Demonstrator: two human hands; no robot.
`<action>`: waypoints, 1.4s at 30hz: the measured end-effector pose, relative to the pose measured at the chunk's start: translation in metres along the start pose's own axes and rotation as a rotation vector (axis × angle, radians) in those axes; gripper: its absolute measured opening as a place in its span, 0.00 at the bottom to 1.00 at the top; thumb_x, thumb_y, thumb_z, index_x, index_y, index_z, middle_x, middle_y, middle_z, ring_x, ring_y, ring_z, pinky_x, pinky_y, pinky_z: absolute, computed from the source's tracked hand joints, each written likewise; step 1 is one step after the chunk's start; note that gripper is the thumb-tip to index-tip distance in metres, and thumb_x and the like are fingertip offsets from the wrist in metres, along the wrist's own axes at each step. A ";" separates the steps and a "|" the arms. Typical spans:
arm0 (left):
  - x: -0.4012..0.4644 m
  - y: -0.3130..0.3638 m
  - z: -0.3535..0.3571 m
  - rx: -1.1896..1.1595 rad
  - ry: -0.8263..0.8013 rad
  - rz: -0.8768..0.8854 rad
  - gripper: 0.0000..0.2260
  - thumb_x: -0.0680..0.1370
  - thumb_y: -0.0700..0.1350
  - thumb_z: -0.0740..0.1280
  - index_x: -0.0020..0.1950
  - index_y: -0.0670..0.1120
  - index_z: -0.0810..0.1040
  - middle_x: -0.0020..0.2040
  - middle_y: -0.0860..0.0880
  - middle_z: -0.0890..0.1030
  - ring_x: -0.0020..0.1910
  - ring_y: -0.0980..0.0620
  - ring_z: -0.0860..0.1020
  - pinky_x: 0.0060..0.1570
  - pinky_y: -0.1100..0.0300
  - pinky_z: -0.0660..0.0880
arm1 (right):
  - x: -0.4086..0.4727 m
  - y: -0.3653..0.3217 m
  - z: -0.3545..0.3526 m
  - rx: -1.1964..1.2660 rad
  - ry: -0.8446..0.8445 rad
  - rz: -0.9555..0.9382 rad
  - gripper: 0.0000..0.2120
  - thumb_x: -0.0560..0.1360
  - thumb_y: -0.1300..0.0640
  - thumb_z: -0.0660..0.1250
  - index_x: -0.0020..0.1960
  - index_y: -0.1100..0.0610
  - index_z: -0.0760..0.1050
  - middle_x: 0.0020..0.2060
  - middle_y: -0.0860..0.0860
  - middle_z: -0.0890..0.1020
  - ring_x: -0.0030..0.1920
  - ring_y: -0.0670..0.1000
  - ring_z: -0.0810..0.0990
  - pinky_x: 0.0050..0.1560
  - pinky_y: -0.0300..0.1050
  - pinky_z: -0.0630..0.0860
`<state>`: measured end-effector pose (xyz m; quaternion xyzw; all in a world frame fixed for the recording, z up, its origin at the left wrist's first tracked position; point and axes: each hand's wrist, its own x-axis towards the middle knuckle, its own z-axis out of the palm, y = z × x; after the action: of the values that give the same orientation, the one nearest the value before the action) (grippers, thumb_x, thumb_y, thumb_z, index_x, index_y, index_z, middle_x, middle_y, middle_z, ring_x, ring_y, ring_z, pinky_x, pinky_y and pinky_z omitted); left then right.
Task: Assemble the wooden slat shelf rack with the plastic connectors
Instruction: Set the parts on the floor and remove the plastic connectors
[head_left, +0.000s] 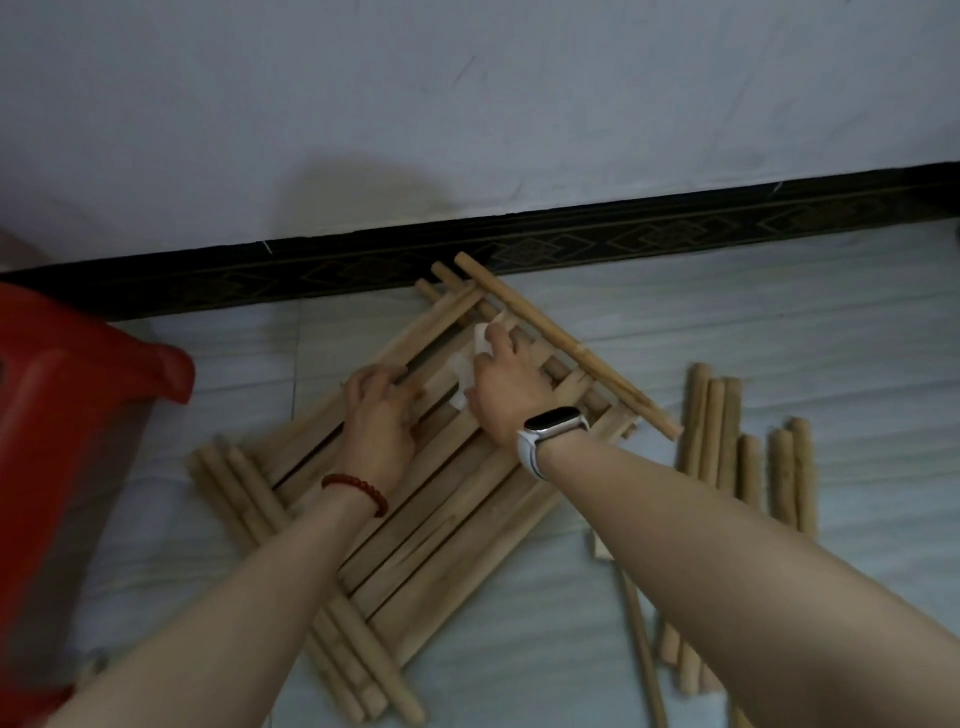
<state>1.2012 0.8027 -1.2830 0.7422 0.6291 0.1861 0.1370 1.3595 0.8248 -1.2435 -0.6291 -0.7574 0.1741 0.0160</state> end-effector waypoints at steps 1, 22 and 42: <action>-0.002 -0.001 -0.003 -0.018 0.031 0.008 0.16 0.66 0.24 0.69 0.51 0.35 0.81 0.55 0.35 0.78 0.55 0.30 0.71 0.55 0.50 0.66 | -0.001 0.000 0.001 0.080 -0.002 0.015 0.14 0.79 0.60 0.59 0.63 0.65 0.68 0.72 0.59 0.56 0.65 0.61 0.64 0.55 0.53 0.73; -0.071 0.029 -0.030 -0.355 -0.134 -0.445 0.16 0.74 0.38 0.68 0.62 0.42 0.74 0.61 0.44 0.74 0.54 0.53 0.71 0.51 0.64 0.67 | -0.031 -0.028 0.017 0.026 0.005 0.082 0.17 0.81 0.53 0.55 0.67 0.59 0.67 0.66 0.62 0.64 0.65 0.62 0.65 0.58 0.56 0.69; -0.200 0.238 0.022 -0.693 -0.632 -0.422 0.08 0.78 0.48 0.65 0.53 0.45 0.73 0.47 0.47 0.76 0.49 0.46 0.78 0.47 0.57 0.72 | -0.298 0.156 -0.022 0.153 -0.185 0.467 0.22 0.77 0.46 0.60 0.68 0.54 0.69 0.61 0.59 0.71 0.61 0.60 0.73 0.60 0.50 0.70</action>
<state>1.3936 0.5660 -1.2195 0.5298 0.5945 0.1187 0.5931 1.5748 0.5672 -1.2089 -0.7653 -0.5745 0.2867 -0.0464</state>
